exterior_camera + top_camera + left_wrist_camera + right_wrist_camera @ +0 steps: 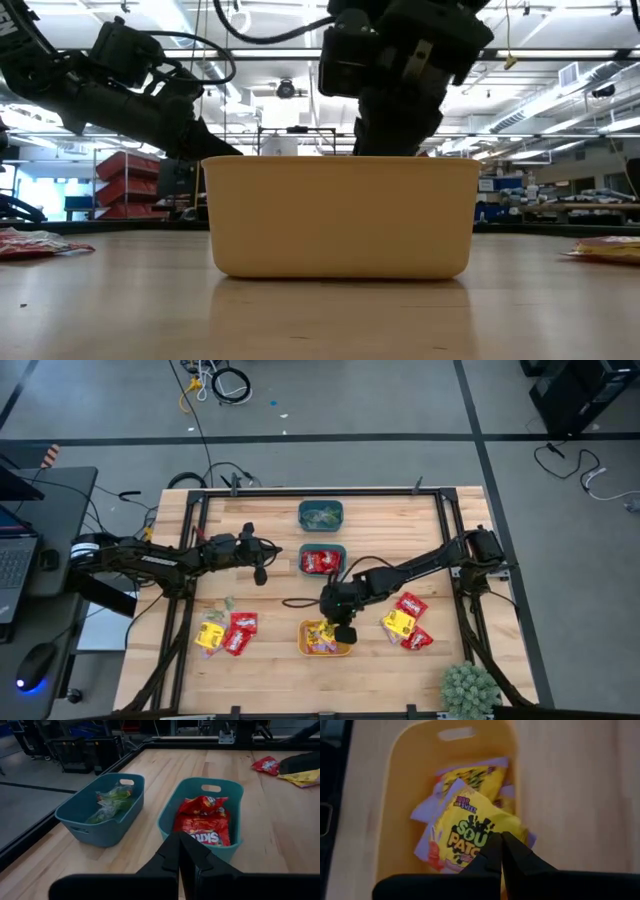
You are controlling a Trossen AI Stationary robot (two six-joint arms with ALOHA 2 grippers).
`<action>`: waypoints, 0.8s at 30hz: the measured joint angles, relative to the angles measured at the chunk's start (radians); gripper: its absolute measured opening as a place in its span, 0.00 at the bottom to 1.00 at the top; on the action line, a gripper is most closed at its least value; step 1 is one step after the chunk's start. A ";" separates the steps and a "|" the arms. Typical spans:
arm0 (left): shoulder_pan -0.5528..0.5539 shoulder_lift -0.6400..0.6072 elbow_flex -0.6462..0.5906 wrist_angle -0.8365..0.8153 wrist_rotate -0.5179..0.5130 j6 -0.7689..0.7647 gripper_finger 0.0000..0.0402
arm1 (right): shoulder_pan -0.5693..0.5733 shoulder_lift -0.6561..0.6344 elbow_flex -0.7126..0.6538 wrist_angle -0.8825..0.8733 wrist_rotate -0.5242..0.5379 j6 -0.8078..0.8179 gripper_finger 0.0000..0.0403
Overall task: Sort candy
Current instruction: Adjust the yellow candy on the yellow bin
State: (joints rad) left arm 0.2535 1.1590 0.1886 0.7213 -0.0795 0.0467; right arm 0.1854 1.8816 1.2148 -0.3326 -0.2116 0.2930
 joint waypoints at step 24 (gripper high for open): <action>0.000 0.000 0.000 -0.013 -0.005 -0.022 0.01 | 0.053 0.061 0.016 0.071 -0.024 0.027 0.00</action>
State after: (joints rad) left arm 0.2535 1.1587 0.1886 0.7079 -0.0845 0.0246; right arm 0.2382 1.9429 1.2304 -0.2615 -0.2355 0.3198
